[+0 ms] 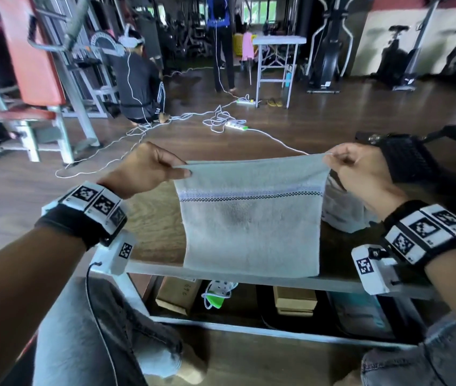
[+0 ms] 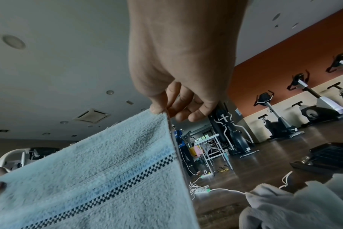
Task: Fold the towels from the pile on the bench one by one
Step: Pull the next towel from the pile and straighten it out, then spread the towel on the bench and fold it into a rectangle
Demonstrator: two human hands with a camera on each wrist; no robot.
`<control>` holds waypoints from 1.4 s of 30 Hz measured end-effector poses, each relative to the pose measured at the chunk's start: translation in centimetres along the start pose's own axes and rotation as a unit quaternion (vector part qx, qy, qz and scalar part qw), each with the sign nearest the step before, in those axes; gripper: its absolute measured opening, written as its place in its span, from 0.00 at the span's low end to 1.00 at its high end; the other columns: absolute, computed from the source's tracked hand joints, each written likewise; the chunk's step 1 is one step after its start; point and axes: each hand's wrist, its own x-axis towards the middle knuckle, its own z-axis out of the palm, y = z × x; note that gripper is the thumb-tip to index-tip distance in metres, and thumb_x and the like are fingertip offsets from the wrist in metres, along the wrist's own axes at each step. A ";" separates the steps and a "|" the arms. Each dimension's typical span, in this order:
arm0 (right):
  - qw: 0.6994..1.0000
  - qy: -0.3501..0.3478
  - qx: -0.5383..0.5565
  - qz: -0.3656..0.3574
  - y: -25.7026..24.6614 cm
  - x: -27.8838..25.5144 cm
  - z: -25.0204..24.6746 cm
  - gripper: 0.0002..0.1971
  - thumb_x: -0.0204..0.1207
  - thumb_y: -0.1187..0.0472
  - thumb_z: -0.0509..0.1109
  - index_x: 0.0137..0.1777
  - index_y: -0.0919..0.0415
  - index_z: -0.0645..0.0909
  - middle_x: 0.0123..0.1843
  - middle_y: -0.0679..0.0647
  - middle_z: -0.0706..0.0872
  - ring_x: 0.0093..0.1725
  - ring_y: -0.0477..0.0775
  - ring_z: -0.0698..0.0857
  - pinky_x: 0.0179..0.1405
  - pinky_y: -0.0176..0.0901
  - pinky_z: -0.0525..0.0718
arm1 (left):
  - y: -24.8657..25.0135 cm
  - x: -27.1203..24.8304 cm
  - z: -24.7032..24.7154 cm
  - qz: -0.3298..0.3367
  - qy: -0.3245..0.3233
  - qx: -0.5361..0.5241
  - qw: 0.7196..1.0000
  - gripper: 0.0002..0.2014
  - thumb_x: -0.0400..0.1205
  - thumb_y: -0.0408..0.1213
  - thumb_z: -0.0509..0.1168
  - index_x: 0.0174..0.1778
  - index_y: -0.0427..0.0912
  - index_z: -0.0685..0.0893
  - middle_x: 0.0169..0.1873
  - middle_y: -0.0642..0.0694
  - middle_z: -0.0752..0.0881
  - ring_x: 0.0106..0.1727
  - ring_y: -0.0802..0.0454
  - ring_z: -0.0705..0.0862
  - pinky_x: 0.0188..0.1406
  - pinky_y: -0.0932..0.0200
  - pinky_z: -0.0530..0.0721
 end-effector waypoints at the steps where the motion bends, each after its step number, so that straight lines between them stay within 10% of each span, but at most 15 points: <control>1: 1.000 -0.002 0.003 0.001 -0.4 0.0 -0.1 0.02 0.80 0.62 0.74 0.49 0.57 0.89 0.48 0.53 0.92 0.43 0.45 0.87 0.39 0.25 0.80 | 0.2 0.0 -0.3 -0.003 0.017 -0.011 1.000 0.07 0.70 0.37 0.80 0.42 0.42 0.94 0.31 0.53 0.91 0.32 0.63 0.79 0.35 0.67 0.80; 5: 1.000 -0.007 -0.005 0.007 -1.2 0.0 -0.1 0.03 0.80 0.62 0.74 0.50 0.57 0.89 0.46 0.50 0.91 0.46 0.45 0.88 0.44 0.30 0.81 | 0.9 -0.2 -0.9 -0.007 0.032 -0.013 0.999 0.08 0.68 0.38 0.82 0.41 0.43 0.94 0.35 0.44 0.92 0.31 0.52 0.78 0.32 0.63 0.81; 11: 1.000 -0.009 -0.002 0.023 -1.5 0.3 0.2 0.03 0.80 0.62 0.75 0.51 0.58 0.89 0.47 0.52 0.92 0.49 0.51 0.90 0.48 0.37 0.83 | 0.8 0.0 -1.3 -0.011 0.018 -0.011 1.000 0.05 0.75 0.33 0.77 0.45 0.42 0.93 0.34 0.57 0.92 0.29 0.64 0.83 0.33 0.70 0.86; 18: 0.998 -0.037 -0.038 0.017 -2.3 2.8 0.9 0.01 0.79 0.63 0.75 0.47 0.57 0.88 0.45 0.54 0.92 0.46 0.52 0.90 0.56 0.50 0.89 | 0.8 2.8 -2.2 -0.018 0.048 -0.004 0.999 0.11 0.76 0.28 0.75 0.52 0.33 0.84 0.43 0.31 0.89 0.37 0.44 0.84 0.45 0.42 0.88; 23: 0.999 -0.033 -0.029 0.006 -4.1 7.5 2.2 0.10 0.77 0.65 0.75 0.37 0.51 0.86 0.38 0.50 0.92 0.44 0.52 0.92 0.55 0.59 0.91 | 2.1 7.1 -3.8 0.002 0.102 0.172 0.980 0.03 0.80 0.32 0.71 0.46 0.37 0.88 0.35 0.43 0.88 0.30 0.54 0.82 0.35 0.62 0.81; 31: 0.998 0.011 0.006 -0.060 -3.7 6.0 2.1 0.05 0.80 0.61 0.73 0.45 0.49 0.87 0.48 0.49 0.91 0.47 0.48 0.88 0.46 0.38 0.83 | -0.2 6.2 -3.7 0.116 0.211 0.146 0.960 0.05 0.81 0.36 0.67 0.40 0.45 0.86 0.31 0.46 0.87 0.33 0.55 0.83 0.39 0.61 0.82; 34: 0.988 -0.142 -0.021 -0.050 -0.1 1.9 1.5 0.01 0.81 0.59 0.73 0.48 0.53 0.86 0.47 0.44 0.91 0.46 0.39 0.87 0.48 0.31 0.80 | -4.0 2.4 -1.7 0.132 0.143 0.130 0.972 0.16 0.78 0.37 0.74 0.26 0.52 0.79 0.19 0.51 0.75 0.21 0.65 0.72 0.24 0.74 0.68; 37: 0.949 -0.305 -0.067 -0.050 4.2 -2.0 1.4 0.13 0.76 0.41 0.72 0.47 0.50 0.86 0.49 0.44 0.91 0.55 0.43 0.88 0.62 0.43 0.79 | -8.1 -1.9 0.6 0.124 -0.038 0.038 0.991 0.07 0.78 0.45 0.73 0.37 0.47 0.89 0.30 0.58 0.87 0.30 0.69 0.81 0.32 0.73 0.78; 42: 0.877 -0.473 -0.080 0.043 8.9 -6.6 3.2 0.00 0.81 0.60 0.73 0.49 0.55 0.84 0.45 0.58 0.91 0.45 0.52 0.87 0.54 0.55 0.84 | -12.2 -5.8 3.5 -0.058 -0.265 0.125 0.954 0.04 0.78 0.39 0.74 0.41 0.55 0.90 0.37 0.63 0.91 0.44 0.64 0.90 0.46 0.69 0.84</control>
